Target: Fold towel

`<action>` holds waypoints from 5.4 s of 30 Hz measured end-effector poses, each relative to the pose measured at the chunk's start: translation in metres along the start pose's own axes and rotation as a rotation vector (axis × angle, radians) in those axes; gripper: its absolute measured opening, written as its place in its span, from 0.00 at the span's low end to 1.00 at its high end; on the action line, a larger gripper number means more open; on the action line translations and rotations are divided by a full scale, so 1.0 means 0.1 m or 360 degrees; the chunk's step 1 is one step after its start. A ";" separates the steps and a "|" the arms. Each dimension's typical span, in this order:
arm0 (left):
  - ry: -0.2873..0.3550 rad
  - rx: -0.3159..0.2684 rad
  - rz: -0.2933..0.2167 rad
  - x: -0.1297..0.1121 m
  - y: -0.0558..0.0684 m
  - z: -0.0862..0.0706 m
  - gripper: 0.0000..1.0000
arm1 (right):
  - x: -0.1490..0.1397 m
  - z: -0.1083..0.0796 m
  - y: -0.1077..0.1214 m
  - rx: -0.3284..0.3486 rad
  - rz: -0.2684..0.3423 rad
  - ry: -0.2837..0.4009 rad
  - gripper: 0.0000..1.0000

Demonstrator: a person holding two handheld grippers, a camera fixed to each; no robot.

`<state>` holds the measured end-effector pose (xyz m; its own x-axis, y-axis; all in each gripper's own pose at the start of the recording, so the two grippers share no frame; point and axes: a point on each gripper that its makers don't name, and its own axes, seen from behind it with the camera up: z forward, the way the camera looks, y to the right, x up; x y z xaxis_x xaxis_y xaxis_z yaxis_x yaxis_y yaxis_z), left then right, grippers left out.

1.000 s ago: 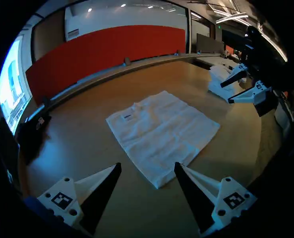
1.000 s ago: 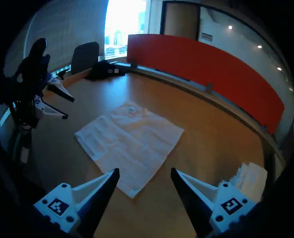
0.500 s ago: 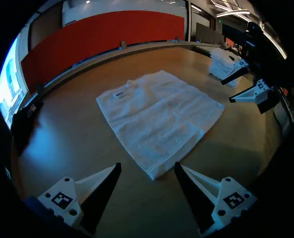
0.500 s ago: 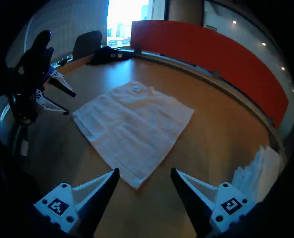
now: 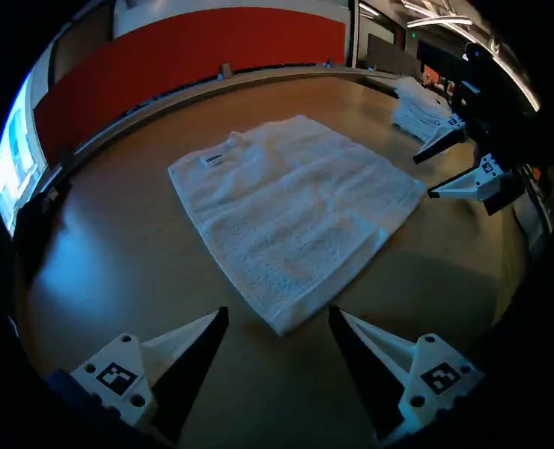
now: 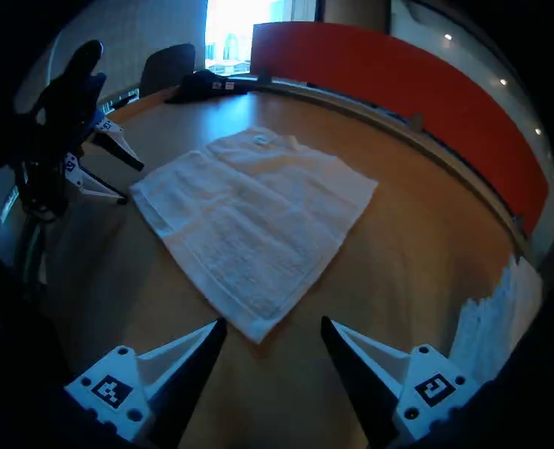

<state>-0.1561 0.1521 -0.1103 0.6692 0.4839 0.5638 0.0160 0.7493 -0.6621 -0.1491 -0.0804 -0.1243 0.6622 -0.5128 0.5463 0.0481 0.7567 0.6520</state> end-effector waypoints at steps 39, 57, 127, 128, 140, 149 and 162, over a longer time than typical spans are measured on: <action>-0.0069 0.0016 -0.0025 -0.06 0.07 0.02 0.32 | -0.07 0.07 -0.18 0.0099 0.0036 -0.0018 0.24; -0.0079 0.0051 -0.0055 -0.05 0.03 0.01 0.12 | -0.03 0.03 -0.18 0.0098 0.0072 -0.0010 0.10; -0.0016 0.0070 -0.0290 0.86 -0.09 -0.75 0.12 | 1.09 -0.83 0.09 0.0102 0.0070 0.0230 0.09; -0.0015 0.0072 -0.0294 0.87 -0.11 -0.72 0.12 | 1.10 -0.80 0.12 0.0095 0.0075 0.0229 0.09; -0.0036 0.0102 -0.0333 0.94 -0.34 -0.32 0.12 | 1.15 -0.31 0.39 0.0041 0.0157 0.0181 0.09; -0.0043 0.0096 -0.0368 0.93 -0.40 -0.17 0.12 | 1.11 -0.17 0.43 0.0048 0.0159 0.0140 0.09; -0.0059 0.0110 -0.0377 0.95 -0.55 0.12 0.12 | 1.04 0.12 0.58 0.0031 0.0184 0.0076 0.09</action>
<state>-0.1020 0.1622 -0.0143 0.6251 0.3063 0.7179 0.1175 0.8724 -0.4745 -0.0869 -0.0950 -0.0238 0.6972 -0.4024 0.5933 -0.0448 0.8016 0.5962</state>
